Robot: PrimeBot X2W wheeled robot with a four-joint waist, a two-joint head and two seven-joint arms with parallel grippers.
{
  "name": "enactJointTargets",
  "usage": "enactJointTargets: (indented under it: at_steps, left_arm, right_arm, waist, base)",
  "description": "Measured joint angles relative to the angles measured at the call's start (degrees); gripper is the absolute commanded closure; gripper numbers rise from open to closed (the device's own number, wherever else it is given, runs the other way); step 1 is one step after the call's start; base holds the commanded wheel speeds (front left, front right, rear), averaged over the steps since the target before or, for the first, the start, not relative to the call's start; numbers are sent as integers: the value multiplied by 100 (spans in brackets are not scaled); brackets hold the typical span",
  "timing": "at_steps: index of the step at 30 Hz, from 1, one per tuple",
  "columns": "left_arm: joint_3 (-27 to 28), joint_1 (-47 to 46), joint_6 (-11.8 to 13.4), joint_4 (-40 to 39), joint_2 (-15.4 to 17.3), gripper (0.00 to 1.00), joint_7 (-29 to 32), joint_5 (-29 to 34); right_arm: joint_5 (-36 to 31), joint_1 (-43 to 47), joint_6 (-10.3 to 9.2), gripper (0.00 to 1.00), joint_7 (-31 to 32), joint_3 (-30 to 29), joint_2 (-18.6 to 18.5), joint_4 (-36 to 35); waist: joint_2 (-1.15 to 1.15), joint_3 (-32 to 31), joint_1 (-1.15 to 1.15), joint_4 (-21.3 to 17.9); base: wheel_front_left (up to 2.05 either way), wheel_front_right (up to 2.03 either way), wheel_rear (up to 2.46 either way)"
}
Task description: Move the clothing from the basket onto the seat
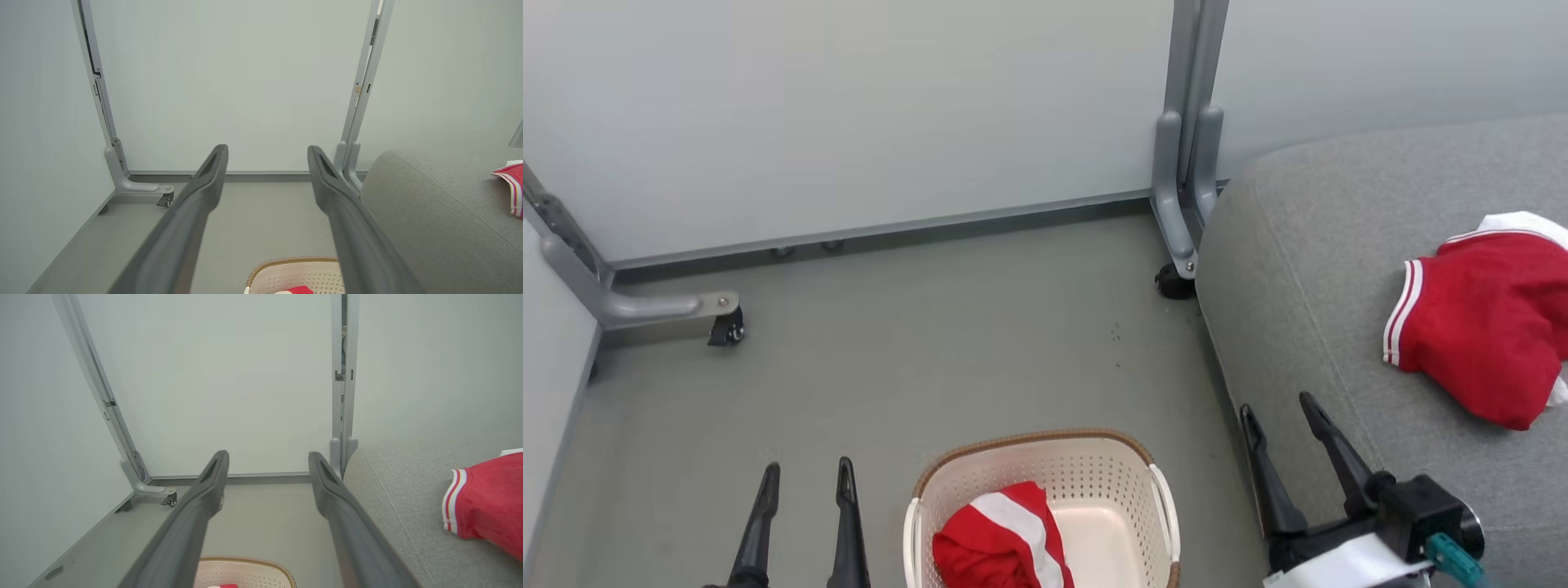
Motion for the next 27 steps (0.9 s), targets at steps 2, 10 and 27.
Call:
enactJointTargets:
  at_steps: [2,10,27]
  left_arm:
    - [32,108,-60,1,-29,0,1,102]
    - [122,271,-142,82,-45,0,1,130]
    - [9,276,-112,319,-49,0,1,94]
  right_arm:
    - [51,163,0,0,0,62,-44,-3]
    - [91,351,0,0,0,169,-130,80]
    - [123,346,0,0,0,272,-182,199]
  waist:
    - [0,-118,0,-5]
    - [0,-368,0,-114]
    - [0,-476,0,-172]
  base:
    - [0,0,0]
    - [0,0,0]
    - [0,0,0]
